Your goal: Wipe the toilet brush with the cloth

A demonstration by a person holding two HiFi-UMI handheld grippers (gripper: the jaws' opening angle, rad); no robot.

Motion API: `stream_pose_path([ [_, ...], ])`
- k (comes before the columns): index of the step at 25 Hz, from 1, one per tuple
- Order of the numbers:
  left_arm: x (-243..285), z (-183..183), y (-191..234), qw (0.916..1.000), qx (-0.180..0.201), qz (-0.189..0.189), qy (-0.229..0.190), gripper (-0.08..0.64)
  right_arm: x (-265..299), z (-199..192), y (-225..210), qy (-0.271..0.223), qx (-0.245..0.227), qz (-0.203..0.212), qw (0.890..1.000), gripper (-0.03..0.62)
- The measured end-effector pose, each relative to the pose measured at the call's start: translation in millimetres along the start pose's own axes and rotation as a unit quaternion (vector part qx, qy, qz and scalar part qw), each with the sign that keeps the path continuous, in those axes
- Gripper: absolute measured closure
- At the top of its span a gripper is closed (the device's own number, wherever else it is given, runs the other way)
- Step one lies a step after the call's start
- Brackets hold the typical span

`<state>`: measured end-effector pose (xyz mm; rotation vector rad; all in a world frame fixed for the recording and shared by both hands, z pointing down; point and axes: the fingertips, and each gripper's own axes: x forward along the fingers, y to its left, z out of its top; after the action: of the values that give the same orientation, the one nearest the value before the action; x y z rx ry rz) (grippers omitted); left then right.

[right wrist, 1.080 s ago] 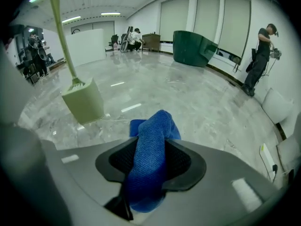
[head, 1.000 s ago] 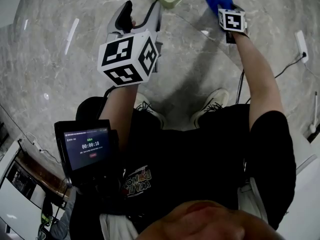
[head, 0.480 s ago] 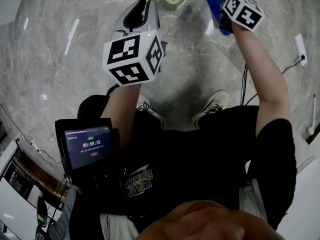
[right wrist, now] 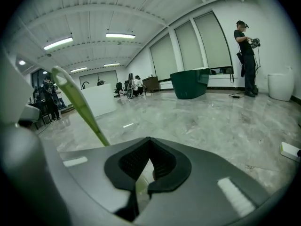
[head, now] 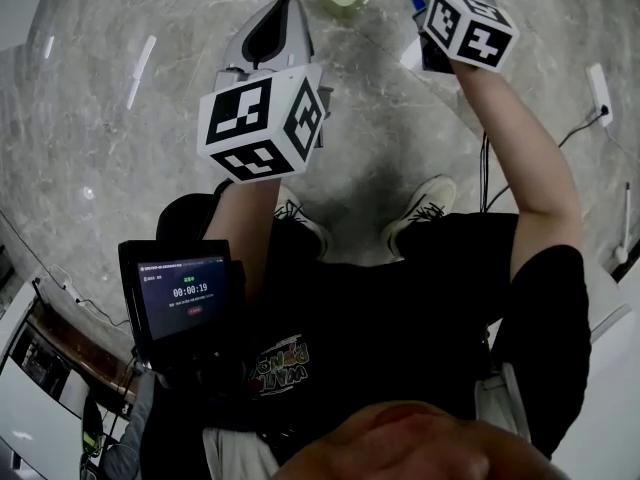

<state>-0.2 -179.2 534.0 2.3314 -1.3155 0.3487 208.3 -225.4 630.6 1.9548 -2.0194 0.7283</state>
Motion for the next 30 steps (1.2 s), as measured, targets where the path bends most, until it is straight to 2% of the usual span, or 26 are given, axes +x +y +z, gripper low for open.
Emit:
stream_pose_path([
  [4,-11,-5,0,0.9997,-0.008,0.022,0.006,0.558,-17,-1,12,0.016,-0.014,0.007,1.0,0.592],
  [9,-45,-23,-6,0.9969,-0.045,0.037,0.053,0.558,-66,-31,31,0.084,-0.013,0.009,0.996,0.592],
  [12,-64,-36,-14,0.9936,-0.069,0.036,0.082,0.558,-104,-24,51,0.1,0.011,0.003,0.995,0.592],
  [16,-104,-45,-38,0.9892,-0.094,0.012,0.112,0.555,-173,-3,88,0.111,0.063,-0.016,0.992,0.592],
  [18,-133,-42,-57,0.9886,-0.075,0.01,0.13,0.555,-217,6,105,0.133,0.071,-0.012,0.989,0.592],
  [20,-155,-26,-70,0.9867,-0.064,0.018,0.149,0.555,-253,26,118,0.144,0.056,0.002,0.988,0.592],
  [22,-175,-10,-82,0.9827,-0.081,0.018,0.166,0.555,-282,40,126,0.157,0.028,0.015,0.987,0.592],
  [24,-192,1,-98,0.9797,-0.085,0.007,0.182,0.555,-303,47,129,0.171,0.007,0.024,0.985,0.592],
  [26,-214,22,-110,0.9799,-0.07,-0.006,0.187,0.555,-323,63,136,0.177,0.004,0.026,0.984,0.592],
  [30,-261,122,-98,0.9878,-0.045,-0.001,0.149,0.555,-360,152,180,0.144,0.014,0.029,0.989,0.592],
])
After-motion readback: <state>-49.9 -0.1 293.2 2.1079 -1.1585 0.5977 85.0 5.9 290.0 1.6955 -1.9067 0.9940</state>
